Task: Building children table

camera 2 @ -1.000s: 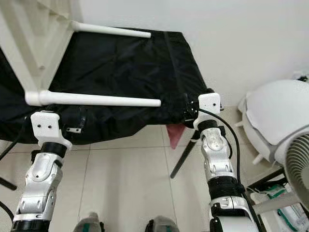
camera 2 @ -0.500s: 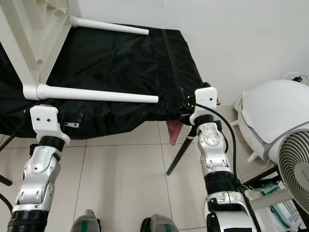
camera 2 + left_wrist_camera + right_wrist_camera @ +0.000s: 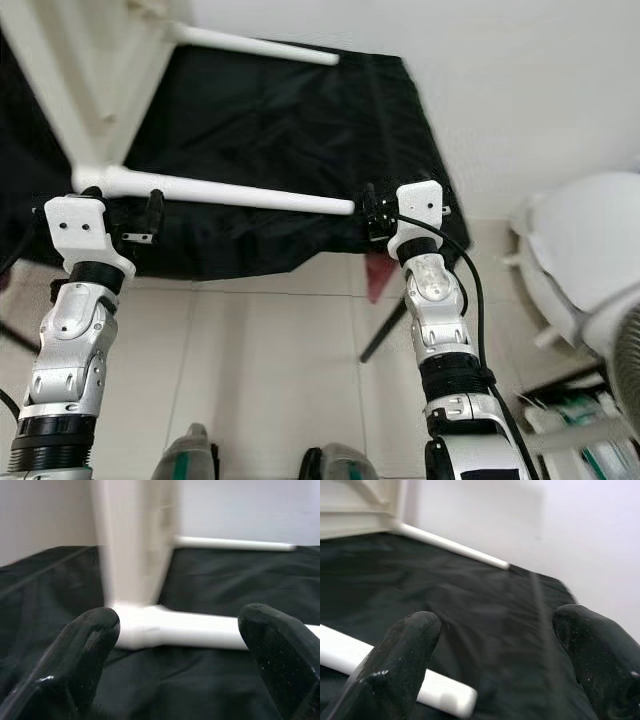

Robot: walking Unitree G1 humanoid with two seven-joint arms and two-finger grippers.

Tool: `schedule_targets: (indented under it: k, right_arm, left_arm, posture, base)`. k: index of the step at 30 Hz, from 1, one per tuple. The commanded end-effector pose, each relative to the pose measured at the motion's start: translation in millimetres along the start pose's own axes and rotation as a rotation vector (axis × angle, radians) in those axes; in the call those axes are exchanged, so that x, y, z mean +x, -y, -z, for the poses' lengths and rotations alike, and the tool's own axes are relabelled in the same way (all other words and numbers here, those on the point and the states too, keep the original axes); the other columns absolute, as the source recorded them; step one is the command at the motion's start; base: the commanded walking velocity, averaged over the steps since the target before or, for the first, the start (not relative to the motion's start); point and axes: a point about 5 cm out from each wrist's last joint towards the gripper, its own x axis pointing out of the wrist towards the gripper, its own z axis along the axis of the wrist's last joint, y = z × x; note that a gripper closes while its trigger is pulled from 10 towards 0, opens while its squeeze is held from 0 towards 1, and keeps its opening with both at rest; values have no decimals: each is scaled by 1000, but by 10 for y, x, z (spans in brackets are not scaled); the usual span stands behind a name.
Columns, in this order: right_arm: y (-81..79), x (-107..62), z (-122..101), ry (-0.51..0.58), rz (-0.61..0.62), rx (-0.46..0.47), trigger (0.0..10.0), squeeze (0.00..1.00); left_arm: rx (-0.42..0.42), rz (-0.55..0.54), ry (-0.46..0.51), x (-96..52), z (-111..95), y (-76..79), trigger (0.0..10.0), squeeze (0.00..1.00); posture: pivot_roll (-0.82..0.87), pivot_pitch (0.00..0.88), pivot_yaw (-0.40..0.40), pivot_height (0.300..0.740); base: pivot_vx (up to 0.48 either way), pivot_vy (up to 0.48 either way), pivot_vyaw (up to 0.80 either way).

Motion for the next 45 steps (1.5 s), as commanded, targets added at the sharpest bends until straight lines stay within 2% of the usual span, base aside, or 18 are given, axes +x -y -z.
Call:
schedule_targets:
  k: [1, 5, 6, 12, 23, 25, 26, 27, 29, 35, 40, 45]
  right_arm:
    - [9, -4, 13, 0, 9, -3, 10000, 0]
    - [23, 8, 10, -1, 18, -9, 10000, 0]
    - [29, 16, 4, 6, 23, -4, 10000, 0]
    - [45, 28, -4, 13, 31, 16, 10000, 0]
    - [65, 75, -63, 33, 28, -18, 10000, 0]
    - [60, 86, -97, 47, 22, -34, 10000, 0]
    - [56, 99, -138, 61, 17, -59, 10000, 0]
    - [56, 99, -138, 61, 17, -59, 10000, 0]
    - [49, 125, -199, 78, 12, -78, 10000, 0]
    - [9, 189, -305, 96, -11, -144, 10000, 0]
    - [12, 205, -343, 111, -12, -150, 10000, 0]
    - [49, 144, -307, 104, -2, -98, 10000, 0]
  left_arm:
    - [-7, -39, 2, 24, -24, -8, 10000, 0]
    - [3, -41, 3, 42, -37, -4, 10000, 0]
    - [24, -31, 15, 53, -55, 6, 10000, 0]
    - [34, -19, 29, 64, -76, 8, 10000, 0]
    - [30, 19, 26, 77, -95, 37, 10000, 0]
    - [26, 50, 14, 68, -86, 76, 10000, 0]
    - [9, 108, -2, 51, -71, 149, 10000, 0]
    - [9, 108, -2, 51, -71, 149, 10000, 0]
    - [7, 189, -34, 16, -37, 276, 10000, 0]
    - [20, 254, -86, 5, 32, 375, 10000, 0]
    - [15, 256, -85, 25, 23, 361, 10000, 0]
    - [17, 214, -43, 38, -63, 263, 10000, 0]
  posture:
    - [61, 33, -59, 740]
    - [60, 29, -57, 740]
    - [60, 24, -55, 740]
    - [60, 18, -54, 740]
    - [63, 0, -54, 740]
    - [62, 0, -54, 740]
    - [62, 0, -54, 740]
    - [62, 0, -54, 740]
    - [62, 0, -54, 740]
    - [59, 0, -52, 740]
    - [53, 0, -49, 740]
    - [53, 0, -51, 740]
  base:
    - [0, 0, 800]
    - [0, 0, 800]
    - [0, 0, 0]
    - [0, 0, 0]
    - [0, 0, 0]
    - [0, 0, 0]
    - [0, 0, 0]
    - [0, 0, 0]
    - [0, 0, 0]
    - [0, 0, 0]
    - [0, 0, 0]
    - [0, 0, 0]
